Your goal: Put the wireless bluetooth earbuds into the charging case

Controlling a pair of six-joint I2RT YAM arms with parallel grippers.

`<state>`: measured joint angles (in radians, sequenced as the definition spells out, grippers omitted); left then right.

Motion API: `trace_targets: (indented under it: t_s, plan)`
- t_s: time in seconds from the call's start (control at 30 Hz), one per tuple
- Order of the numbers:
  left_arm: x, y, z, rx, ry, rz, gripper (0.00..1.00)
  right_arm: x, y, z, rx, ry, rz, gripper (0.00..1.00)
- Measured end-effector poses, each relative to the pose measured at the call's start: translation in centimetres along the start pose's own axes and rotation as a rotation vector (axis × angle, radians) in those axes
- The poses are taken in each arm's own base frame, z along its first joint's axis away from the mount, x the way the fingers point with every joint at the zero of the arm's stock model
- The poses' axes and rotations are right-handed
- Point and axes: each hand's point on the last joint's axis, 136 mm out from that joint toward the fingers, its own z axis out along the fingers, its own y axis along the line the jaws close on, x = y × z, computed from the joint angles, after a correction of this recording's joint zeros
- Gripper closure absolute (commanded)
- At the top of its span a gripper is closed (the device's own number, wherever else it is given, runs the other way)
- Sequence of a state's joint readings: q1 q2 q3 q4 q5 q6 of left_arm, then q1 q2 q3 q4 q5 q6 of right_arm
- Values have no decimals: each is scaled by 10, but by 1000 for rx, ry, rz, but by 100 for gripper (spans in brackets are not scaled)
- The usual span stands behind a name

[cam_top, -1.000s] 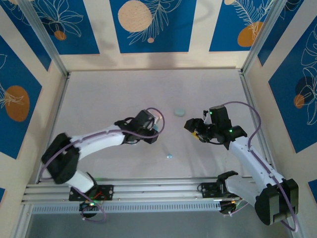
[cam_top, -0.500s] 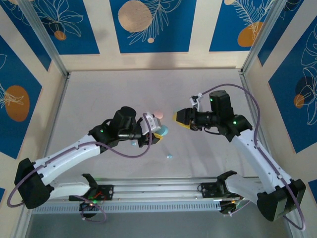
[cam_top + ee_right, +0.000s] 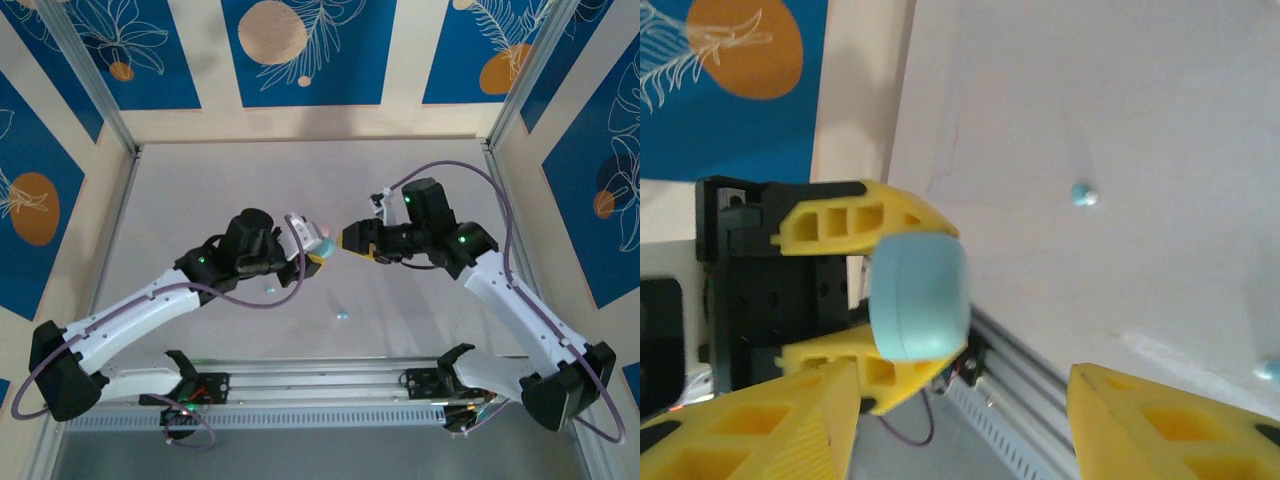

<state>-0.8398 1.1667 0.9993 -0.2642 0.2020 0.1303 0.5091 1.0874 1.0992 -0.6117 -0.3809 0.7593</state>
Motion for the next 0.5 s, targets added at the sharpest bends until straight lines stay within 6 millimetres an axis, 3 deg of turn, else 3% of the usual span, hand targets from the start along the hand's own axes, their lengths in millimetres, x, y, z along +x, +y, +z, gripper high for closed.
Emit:
trace_targets:
  t_s: [0.2, 0.3, 0.5]
  plan:
    - [-17, 22, 5, -103, -51, -309, 78, -8, -5, -9, -8, -159, -53, 42]
    - [-18, 35, 5, -170, -82, -548, 77, -10, -10, -1, 3, -214, -98, 42]
    - [-25, 51, 1, -223, -190, -1004, 79, 8, -22, 26, 27, -313, -301, 42]
